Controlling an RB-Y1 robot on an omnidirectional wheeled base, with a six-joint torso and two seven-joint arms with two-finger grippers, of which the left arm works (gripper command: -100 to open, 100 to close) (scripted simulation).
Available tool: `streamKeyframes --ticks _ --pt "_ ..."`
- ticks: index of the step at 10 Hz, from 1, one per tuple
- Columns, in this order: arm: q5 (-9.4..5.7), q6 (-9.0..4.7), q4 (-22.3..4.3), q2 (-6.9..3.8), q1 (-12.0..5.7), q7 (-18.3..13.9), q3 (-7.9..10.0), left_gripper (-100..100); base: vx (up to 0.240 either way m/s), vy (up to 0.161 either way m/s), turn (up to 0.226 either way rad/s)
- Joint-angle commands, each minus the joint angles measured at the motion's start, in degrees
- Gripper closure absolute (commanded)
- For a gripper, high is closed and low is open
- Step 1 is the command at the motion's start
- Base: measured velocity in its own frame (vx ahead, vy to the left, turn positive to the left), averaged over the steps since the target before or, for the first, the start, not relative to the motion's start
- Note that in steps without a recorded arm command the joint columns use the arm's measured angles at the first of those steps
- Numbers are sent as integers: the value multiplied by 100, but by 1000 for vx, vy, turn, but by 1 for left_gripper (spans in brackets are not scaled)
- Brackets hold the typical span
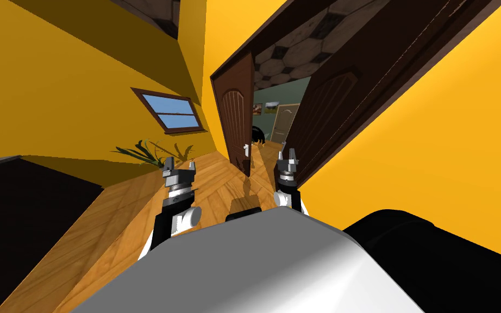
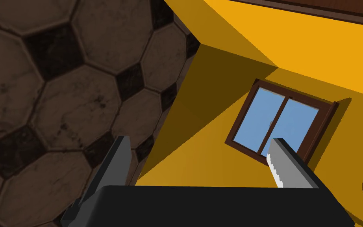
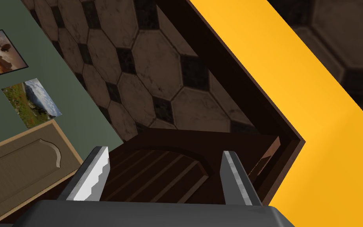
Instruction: Push the door open
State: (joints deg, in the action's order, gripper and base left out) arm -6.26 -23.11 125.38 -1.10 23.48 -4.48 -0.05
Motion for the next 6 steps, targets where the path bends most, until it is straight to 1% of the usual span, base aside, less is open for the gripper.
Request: streamKeyframes --ticks 1,3,6 --pt "-42 44 -265 -64 -188 47 -91 -100 127 43 -105" --pt "-71 43 -484 -112 -315 82 -165 -100 106 47 -76" --pt "-122 42 -860 -175 -533 141 -292 -100 84 63 -81"
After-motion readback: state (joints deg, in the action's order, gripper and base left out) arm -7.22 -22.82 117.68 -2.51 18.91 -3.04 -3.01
